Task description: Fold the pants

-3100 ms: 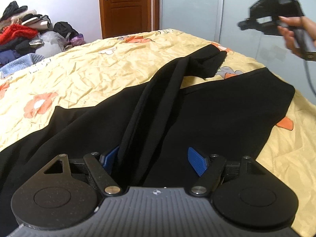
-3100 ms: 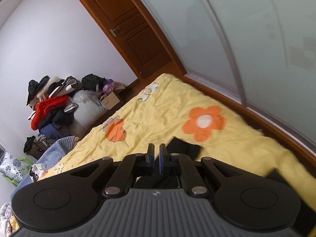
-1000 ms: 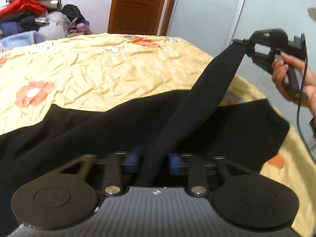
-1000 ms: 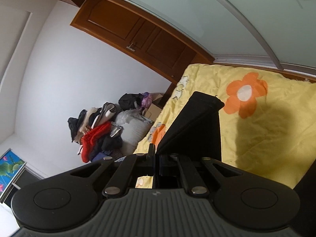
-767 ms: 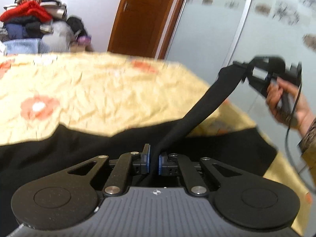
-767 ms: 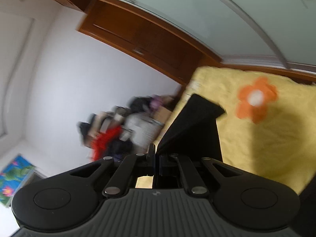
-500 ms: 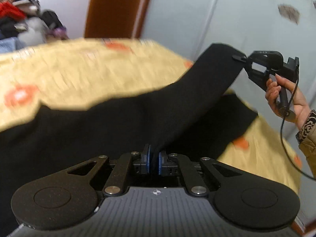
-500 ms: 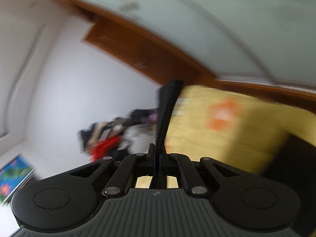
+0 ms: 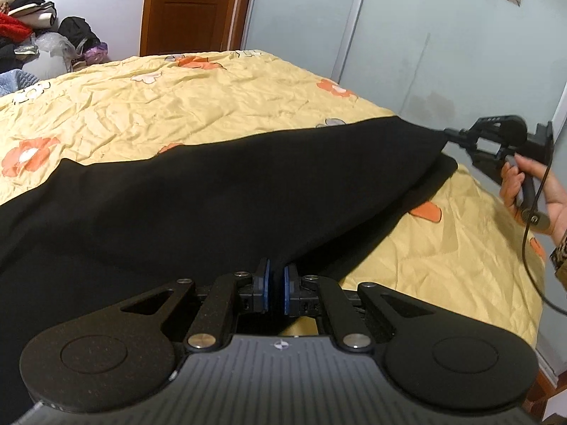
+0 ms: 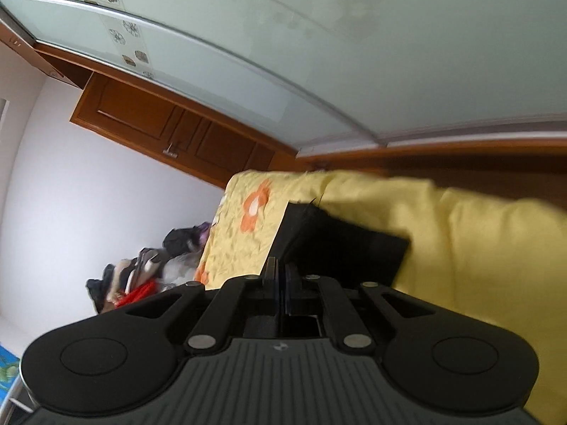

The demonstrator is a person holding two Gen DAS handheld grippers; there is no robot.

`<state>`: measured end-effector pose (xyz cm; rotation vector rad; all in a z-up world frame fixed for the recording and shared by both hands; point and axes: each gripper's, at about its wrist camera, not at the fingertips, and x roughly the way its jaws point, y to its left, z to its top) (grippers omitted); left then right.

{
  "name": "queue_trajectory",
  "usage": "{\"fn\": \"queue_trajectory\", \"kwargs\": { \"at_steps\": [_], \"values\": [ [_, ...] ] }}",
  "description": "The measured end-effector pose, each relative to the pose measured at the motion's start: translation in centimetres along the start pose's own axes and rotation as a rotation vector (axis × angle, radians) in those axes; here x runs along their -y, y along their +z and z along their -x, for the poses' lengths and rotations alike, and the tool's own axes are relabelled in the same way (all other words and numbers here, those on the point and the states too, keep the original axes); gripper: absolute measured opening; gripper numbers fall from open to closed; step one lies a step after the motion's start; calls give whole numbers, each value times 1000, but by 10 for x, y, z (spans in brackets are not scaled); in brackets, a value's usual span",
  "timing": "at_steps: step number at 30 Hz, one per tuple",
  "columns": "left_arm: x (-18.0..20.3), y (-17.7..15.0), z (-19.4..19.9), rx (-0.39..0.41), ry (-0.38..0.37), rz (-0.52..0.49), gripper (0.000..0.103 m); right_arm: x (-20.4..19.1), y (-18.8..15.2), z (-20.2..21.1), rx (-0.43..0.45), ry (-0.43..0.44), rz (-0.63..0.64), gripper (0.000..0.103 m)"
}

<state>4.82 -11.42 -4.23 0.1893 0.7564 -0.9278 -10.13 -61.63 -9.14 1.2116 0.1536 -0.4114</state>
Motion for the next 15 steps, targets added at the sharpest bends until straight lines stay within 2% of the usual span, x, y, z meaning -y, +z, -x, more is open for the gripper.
{"fn": "queue_trajectory", "kwargs": {
  "at_steps": [4,6,8,11,12,13,15],
  "values": [
    [-1,-2,1,2,-3,-2,6,6,4,12,12,-27,18,3],
    [-2,-2,-2,-6,4,2,6,15,8,10,-29,-23,-18,4],
    [-2,-1,-4,-8,9,0,6,20,9,6,-52,-57,-57,4],
    [-1,0,-5,-3,26,0,7,27,5,1,-90,-26,-112,7],
    [-1,0,-7,-6,29,2,10,26,3,0,-96,-40,-101,7],
    [-1,0,-8,-10,34,1,19,24,0,-2,-104,-54,-90,7],
    [2,0,-11,-13,60,-19,19,22,-3,-6,-128,-82,-89,7]
  ]
}}
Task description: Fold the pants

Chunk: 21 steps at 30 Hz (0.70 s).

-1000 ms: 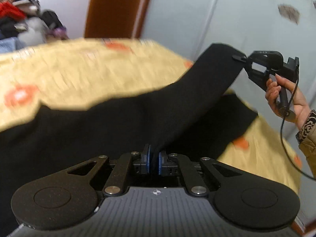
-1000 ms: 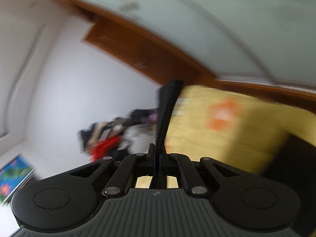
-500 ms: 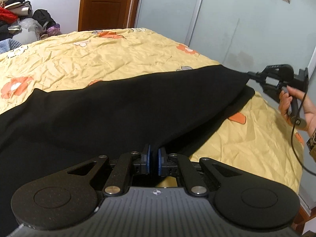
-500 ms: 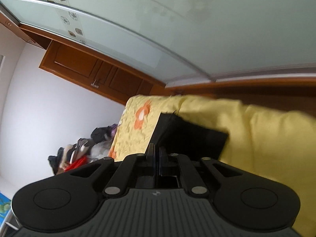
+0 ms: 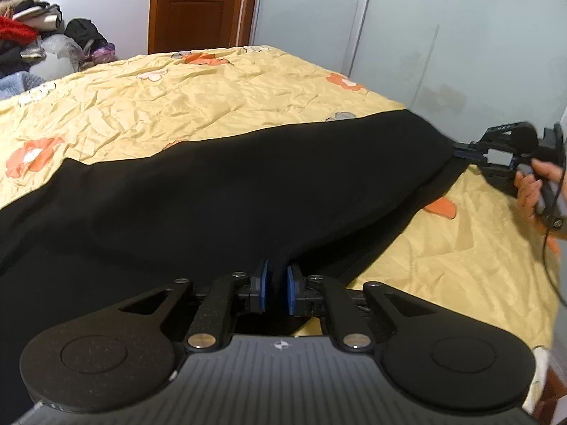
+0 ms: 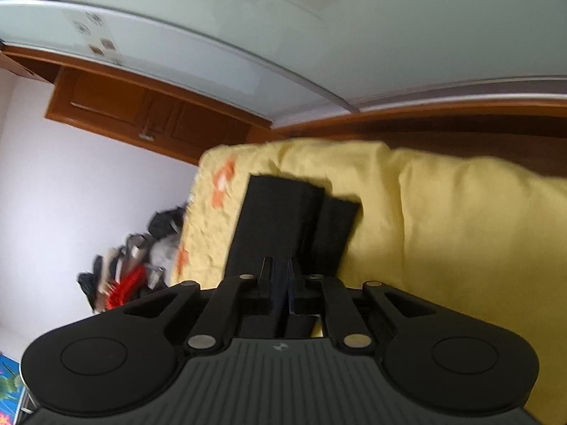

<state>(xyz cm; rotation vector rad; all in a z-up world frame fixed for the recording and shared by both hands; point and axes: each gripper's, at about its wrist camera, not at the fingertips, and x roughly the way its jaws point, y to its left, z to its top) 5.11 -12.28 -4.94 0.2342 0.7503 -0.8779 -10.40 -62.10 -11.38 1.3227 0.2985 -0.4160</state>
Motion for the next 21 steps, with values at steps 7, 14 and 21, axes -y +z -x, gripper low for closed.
{"fn": "queue_trajectory", "kwargs": {
  "at_steps": [7,14,21],
  "values": [
    [6,1,-6,3,31,-51,29,-2,-3,-1,4,-66,19,8],
    [13,1,-9,25,82,-100,49,-16,-1,-10,12,33,87,73],
    [14,2,-13,36,79,-98,49,-24,0,-32,48,81,171,64]
  ]
}}
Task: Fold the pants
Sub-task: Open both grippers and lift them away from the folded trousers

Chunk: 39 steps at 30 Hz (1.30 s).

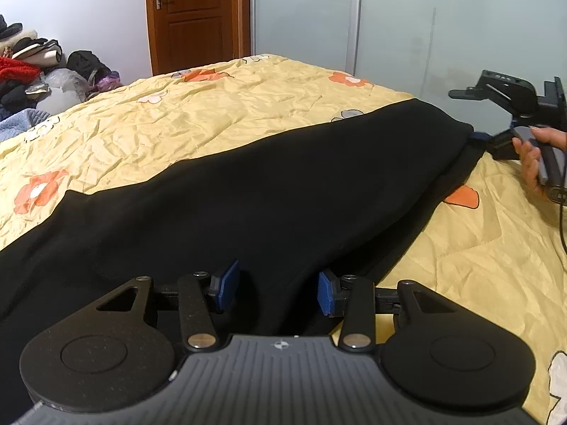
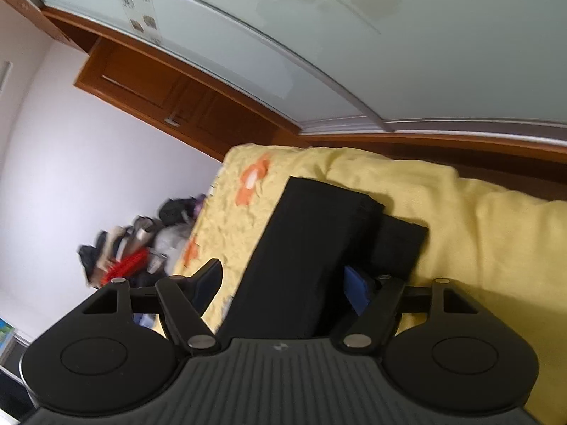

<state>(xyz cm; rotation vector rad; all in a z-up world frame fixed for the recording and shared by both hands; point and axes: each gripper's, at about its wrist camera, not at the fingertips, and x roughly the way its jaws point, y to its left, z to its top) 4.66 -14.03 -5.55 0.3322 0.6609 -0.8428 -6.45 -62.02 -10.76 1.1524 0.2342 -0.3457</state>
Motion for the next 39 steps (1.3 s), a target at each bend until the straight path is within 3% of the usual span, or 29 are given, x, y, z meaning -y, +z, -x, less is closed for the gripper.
{"fn": "queue_trajectory", "kwargs": {
  "at_steps": [1,2,4,6,9,15,23,25,28,31,33,35,36,37,39],
  "values": [
    [0,0,-1,-1,-4,-2,49,1,1,-3,0,2,-7,53],
    [0,1,-2,-7,-13,-4,47,3,2,-8,-3,-5,-18,33],
    [-1,3,-4,-6,-34,15,19,10,4,-13,2,-39,-55,4],
    [-3,4,-5,-3,-50,41,10,14,3,-13,18,-37,-76,4],
    [-6,4,0,10,-62,55,6,8,-2,-1,58,-66,-16,3],
    [-4,3,11,13,-102,36,6,6,-1,25,79,-95,55,3],
    [1,-4,6,-2,-85,14,6,7,1,25,76,-154,105,3],
    [1,-3,3,-23,-90,8,16,10,2,19,47,-180,116,3],
    [3,-2,13,-13,-125,14,19,12,5,23,49,-206,93,5],
    [2,-4,22,-38,-192,31,23,-3,3,35,151,-323,178,17],
    [-2,-4,27,-63,-254,63,27,-25,-7,41,279,-462,268,19],
    [-9,-1,36,-80,-331,89,36,-47,-20,44,337,-409,354,19],
    [-13,3,41,-74,-354,101,48,-58,-26,40,318,-357,386,20],
    [-17,7,48,-54,-359,119,62,-67,-33,33,273,-312,421,22],
    [-29,15,59,13,-321,154,78,-84,-46,9,106,-216,489,31]
  ]
}}
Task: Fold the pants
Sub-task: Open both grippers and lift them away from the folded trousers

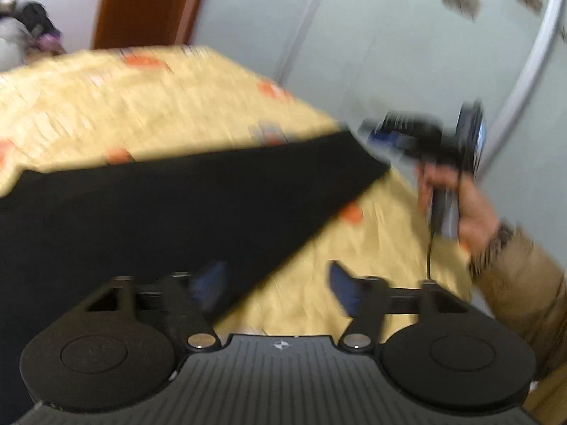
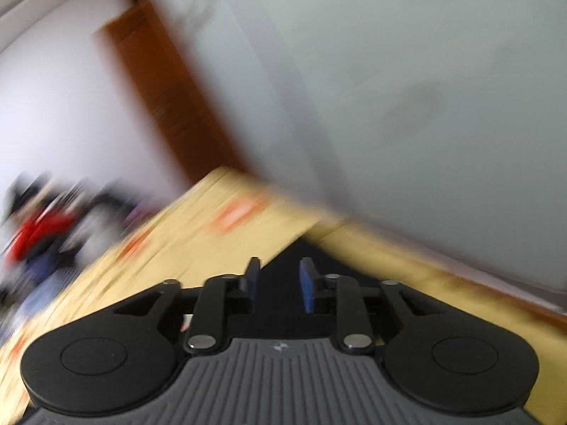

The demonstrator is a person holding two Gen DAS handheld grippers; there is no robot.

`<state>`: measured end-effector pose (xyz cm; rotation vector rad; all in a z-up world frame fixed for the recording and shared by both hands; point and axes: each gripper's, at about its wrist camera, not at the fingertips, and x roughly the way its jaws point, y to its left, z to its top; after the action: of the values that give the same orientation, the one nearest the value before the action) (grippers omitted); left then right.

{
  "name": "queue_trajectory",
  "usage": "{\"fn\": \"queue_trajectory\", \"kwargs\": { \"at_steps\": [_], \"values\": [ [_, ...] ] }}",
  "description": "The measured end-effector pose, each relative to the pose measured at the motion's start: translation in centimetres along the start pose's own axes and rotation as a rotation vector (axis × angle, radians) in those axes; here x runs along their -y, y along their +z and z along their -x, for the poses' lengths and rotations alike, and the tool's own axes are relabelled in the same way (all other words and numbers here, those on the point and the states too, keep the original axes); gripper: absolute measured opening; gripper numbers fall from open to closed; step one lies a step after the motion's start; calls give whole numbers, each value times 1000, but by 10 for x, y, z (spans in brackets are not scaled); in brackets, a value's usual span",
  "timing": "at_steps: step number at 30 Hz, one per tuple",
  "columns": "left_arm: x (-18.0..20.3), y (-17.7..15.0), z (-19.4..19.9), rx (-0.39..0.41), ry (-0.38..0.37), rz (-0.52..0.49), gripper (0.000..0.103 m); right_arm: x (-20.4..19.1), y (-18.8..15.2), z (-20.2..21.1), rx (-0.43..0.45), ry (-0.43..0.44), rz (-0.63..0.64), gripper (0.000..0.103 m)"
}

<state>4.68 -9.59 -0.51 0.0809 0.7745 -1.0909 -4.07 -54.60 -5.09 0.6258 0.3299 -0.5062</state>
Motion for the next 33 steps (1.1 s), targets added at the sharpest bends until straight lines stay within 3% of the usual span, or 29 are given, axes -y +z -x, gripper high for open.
{"fn": "queue_trajectory", "kwargs": {
  "at_steps": [1,2,4,8,10,12,14,18,21,23,25,29,30,33],
  "values": [
    [-5,4,5,44,44,17,83,-11,-5,-9,-64,60,18,34],
    [-11,8,8,73,94,34,84,-21,-10,-18,-126,109,45,44],
    [-27,11,6,79,209,76,85,-40,-23,-34,-232,140,156,63],
    [-59,5,-18,-54,348,190,82,-54,-43,-42,-258,50,345,67],
    [-66,3,-21,-48,356,238,83,-49,-44,-38,-239,5,356,67],
    [-71,9,-19,14,352,286,84,-45,-36,-33,-201,-43,366,73],
    [-75,16,-23,52,355,311,87,-43,-34,-29,-182,-36,372,80],
    [-66,24,-44,-15,417,245,85,-32,-29,-44,-222,-96,408,81],
    [-47,23,-47,25,356,208,87,-15,-20,-18,-73,-154,308,82],
    [-36,22,-54,35,339,199,87,4,-16,-2,5,-149,192,91],
    [-27,20,-69,6,353,158,88,16,-15,5,-10,-86,133,91],
    [-8,9,-90,-28,403,40,88,3,-26,4,-143,130,250,94],
    [-5,6,-93,-35,413,19,88,0,-29,-1,-168,128,282,94],
    [3,2,-92,-28,440,-21,88,11,-28,-20,-188,-5,283,94]
  ]
}}
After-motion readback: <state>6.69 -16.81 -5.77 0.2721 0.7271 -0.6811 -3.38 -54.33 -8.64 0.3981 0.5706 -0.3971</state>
